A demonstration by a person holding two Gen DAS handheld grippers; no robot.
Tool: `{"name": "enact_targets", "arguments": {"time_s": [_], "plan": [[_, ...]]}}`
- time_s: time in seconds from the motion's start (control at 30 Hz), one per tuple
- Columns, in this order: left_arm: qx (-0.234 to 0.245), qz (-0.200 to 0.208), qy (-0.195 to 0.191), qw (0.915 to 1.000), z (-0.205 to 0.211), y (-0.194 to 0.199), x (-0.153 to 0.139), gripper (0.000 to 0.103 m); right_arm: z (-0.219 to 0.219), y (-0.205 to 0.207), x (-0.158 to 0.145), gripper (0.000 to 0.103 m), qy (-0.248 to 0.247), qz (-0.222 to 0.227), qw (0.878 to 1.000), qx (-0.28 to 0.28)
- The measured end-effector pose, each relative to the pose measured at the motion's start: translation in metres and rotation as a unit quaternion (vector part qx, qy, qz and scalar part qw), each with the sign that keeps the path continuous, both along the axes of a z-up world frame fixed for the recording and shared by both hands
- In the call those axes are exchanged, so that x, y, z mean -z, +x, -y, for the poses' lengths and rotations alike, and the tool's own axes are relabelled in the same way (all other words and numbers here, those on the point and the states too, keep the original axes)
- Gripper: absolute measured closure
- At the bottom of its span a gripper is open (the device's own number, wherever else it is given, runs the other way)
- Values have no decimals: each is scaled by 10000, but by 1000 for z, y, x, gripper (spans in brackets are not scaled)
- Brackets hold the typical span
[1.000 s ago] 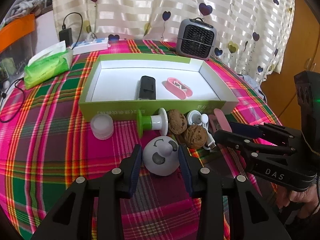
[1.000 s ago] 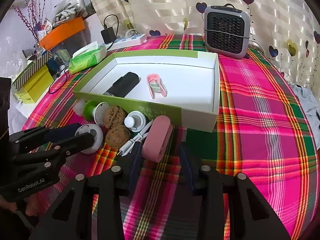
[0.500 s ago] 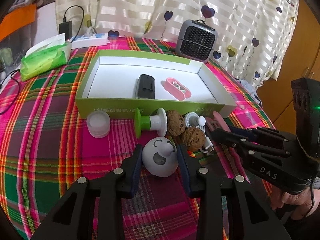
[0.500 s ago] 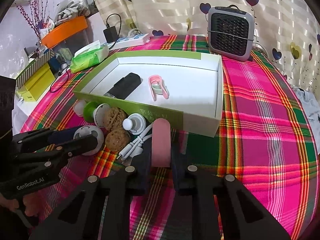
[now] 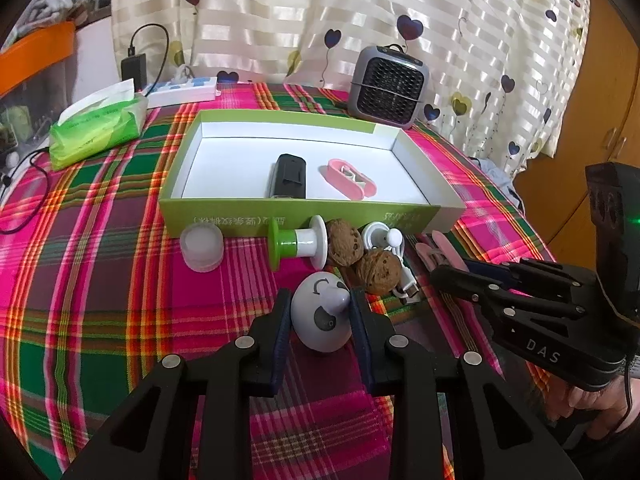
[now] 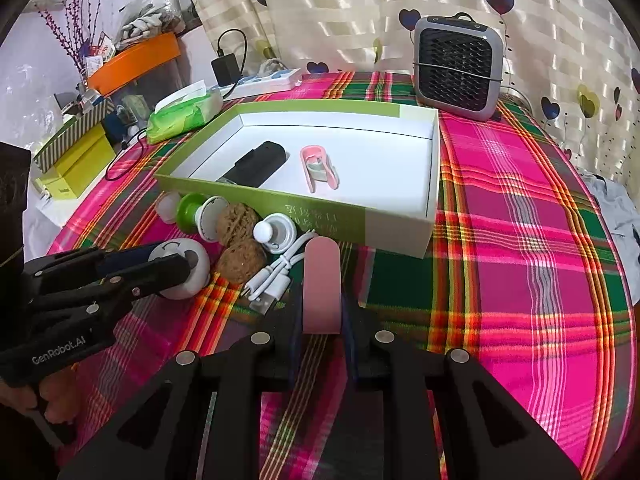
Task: Organize objects
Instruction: 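Lift the white round gadget with the left gripper while the right gripper lifts the pink case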
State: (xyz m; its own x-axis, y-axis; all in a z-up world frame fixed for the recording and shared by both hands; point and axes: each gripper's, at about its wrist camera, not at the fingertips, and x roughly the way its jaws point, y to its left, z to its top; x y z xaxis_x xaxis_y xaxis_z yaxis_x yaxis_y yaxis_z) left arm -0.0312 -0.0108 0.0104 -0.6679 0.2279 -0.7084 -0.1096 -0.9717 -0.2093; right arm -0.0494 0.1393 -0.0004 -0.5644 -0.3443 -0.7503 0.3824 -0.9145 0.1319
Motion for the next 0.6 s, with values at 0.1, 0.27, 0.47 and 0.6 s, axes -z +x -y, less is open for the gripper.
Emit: {"name": "enact_targets", "arguments": {"time_s": [0.1, 0.27, 0.47, 0.6], "plan": [[3, -41, -24, 10000, -1, 4, -2, 77, 0, 5, -2, 85, -35, -26, 10000, -23], [16, -146, -38, 9999, -4, 12, -10, 77, 0, 14, -9, 85, -83, -136, 9998, -74], [42, -297, -33, 9995, -8, 22, -22, 77, 6, 27, -21, 85, -129, -314, 9993, -166], [37, -377, -52, 9993, -11, 28, -28, 77, 11, 33, -25, 84, -157, -380, 9989, -214]]}}
